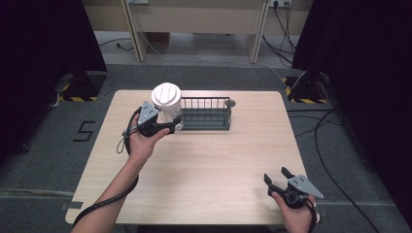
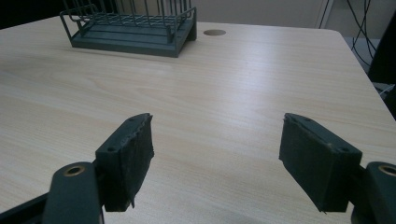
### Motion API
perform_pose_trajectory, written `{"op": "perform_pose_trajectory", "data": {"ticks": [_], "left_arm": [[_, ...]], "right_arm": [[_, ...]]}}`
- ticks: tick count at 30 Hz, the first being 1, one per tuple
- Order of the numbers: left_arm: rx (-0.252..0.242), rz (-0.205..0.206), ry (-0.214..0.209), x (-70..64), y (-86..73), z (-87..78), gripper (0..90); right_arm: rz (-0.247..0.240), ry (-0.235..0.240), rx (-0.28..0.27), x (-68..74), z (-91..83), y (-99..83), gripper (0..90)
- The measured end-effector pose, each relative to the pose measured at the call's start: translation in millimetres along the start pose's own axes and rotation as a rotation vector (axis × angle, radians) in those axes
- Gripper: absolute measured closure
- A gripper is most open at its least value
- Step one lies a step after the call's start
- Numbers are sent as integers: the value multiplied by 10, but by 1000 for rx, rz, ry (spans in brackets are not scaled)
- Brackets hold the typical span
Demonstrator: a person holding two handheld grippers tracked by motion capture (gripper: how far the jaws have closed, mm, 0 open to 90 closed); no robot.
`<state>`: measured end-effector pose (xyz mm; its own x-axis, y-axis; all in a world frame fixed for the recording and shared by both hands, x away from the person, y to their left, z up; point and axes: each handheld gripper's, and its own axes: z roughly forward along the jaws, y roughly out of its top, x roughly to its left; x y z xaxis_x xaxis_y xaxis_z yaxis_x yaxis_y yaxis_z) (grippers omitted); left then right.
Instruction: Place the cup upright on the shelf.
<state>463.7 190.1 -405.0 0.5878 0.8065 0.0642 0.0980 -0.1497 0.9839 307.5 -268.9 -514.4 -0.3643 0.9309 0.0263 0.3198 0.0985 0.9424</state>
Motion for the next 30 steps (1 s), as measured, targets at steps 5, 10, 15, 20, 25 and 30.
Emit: {"op": "perform_pose_trajectory", "data": {"ticks": [5, 10, 15, 20, 25, 30], "left_arm": [[-2, 7, -3, -16, 53, 58, 179], [-3, 12, -7, -35, 104, 139, 179], [-4, 13, -7, -47, 136, 206, 179], [-3, 14, -8, -55, 164, 279, 179], [-4, 16, -10, -71, 199, 373, 179], [1, 19, -8, -71, 218, 456, 179]], "right_arm": [[1, 0, -1, -1, -1, 0, 264], [4, 1, -4, -3, 0, -1, 264], [6, 2, -5, -4, 0, -1, 264], [10, 2, -2, -7, -2, -1, 264], [4, 1, -4, -14, -2, 0, 264], [4, 1, -7, -16, -4, -1, 264]]}}
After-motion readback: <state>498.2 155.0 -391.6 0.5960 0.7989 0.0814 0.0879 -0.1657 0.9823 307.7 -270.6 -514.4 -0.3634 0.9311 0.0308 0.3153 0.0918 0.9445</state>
